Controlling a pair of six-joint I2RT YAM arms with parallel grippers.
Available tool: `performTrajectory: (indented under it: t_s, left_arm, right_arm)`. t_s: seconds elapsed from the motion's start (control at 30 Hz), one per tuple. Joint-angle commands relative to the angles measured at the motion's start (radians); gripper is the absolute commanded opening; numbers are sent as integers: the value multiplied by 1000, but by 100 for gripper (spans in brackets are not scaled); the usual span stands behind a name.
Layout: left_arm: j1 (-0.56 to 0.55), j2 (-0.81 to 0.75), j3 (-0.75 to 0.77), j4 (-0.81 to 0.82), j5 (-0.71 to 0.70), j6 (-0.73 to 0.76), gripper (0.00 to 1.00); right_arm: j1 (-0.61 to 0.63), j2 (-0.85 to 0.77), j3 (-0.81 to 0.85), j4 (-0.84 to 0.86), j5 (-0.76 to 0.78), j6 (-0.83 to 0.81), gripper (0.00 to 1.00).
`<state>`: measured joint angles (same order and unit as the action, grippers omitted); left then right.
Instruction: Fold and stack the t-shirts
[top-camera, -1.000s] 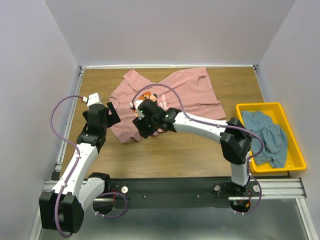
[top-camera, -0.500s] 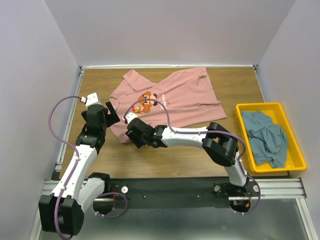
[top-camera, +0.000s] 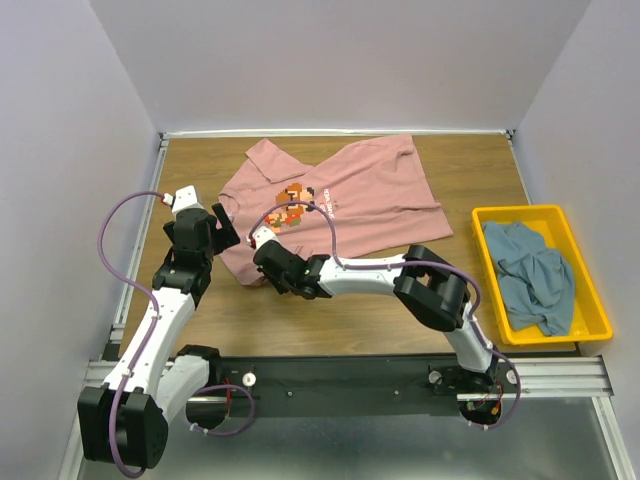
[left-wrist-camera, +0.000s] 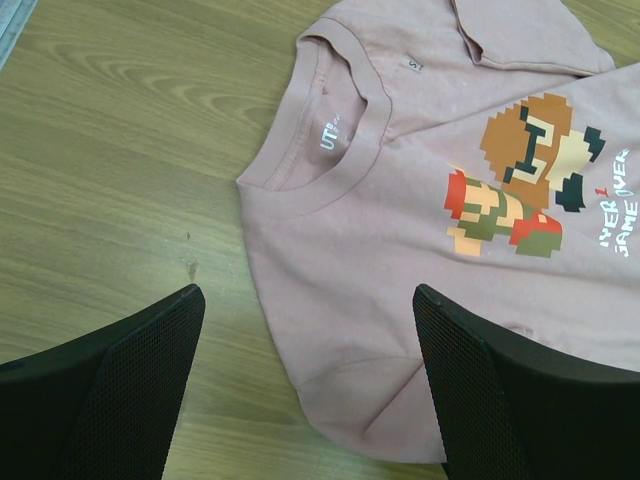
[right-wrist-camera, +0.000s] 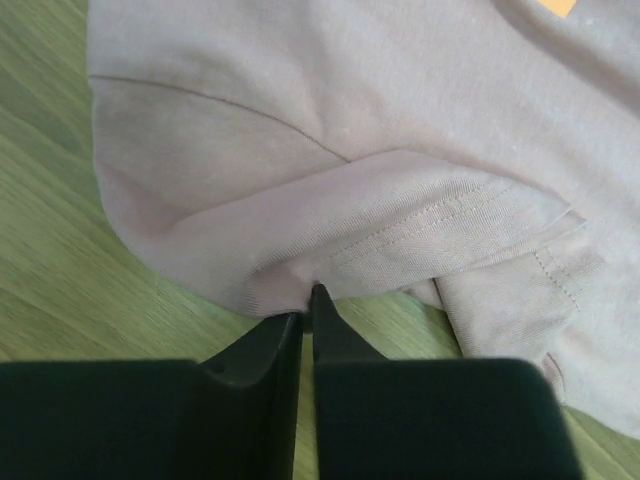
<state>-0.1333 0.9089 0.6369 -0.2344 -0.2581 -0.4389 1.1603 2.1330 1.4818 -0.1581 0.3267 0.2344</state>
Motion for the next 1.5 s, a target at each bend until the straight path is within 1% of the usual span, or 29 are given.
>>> performTrajectory:
  t_s: [0.0,0.1,0.3,0.4,0.6,0.7,0.73,0.8,0.93,1.0,1.03,1.13,1.17,1.23,1.27,1.33,1.37,1.4,1.43,1.47]
  left_arm:
    - [-2,7,-8,3,-3,0,92]
    - [-2,8,-6,3,0,2,92]
    - [-2,8,-6,1,0,2,92]
    - [-2,8,-6,3,0,3,92]
    - [-2,5,-6,1,2,3,92]
    - [-2,5,-6,1,5,3,92]
    - [-2,7,-6,3,6,5,92]
    - [-2,8,-6,3,10,5,92]
    - [-3,8,-6,1,16,5,92]
    - [-3,7,-8,1,16,5,92]
    - [-5,8,-8,0,17,6,92]
    - [-8,8,-9,0,23,5,92]
    - [-9,8,-11,0,26,5,92]
    - [-9,10,-14,9,40,5,92]
    - [-11,15,-16,10,48,5,92]
    - [-12,33,-19,17,63,3,92]
    - [-12,60,-14,17,85,2,92]
    - [-12,82,-11,15,111,-9,92]
    - [-12,102,-8,15,111,-17,92]
    - [-12,155,-3,20,146,-24,92]
  right_arm:
    - [9,-39,-32,14,31,-1,10]
    - [9,-73,-49,-15,14,0,8]
    - [15,-120,-28,-185,-63,-4,8]
    - [30,-127,-5,-302,-124,-3,8]
    - [59,-102,83,-446,-277,31,8]
    - [65,-70,152,-515,-388,49,8]
    - [67,-55,181,-534,-446,58,9]
    - [67,-41,211,-543,-501,71,9]
    - [68,2,278,-551,-647,101,15]
    - [68,14,294,-551,-678,114,26]
    - [68,16,299,-552,-680,124,38]
    - [68,-22,284,-552,-644,140,45]
    - [67,-39,259,-552,-584,149,47]
    - [52,-86,224,-552,-513,163,50]
    - [38,-134,175,-552,-453,166,51]
    - [-23,-192,115,-552,-382,187,53]
    - [-54,-250,56,-552,-332,197,54]
    - [-126,-277,19,-552,-293,209,54]
    - [-166,-300,-13,-552,-269,209,54]
    - [-207,-350,-75,-551,-211,221,56]
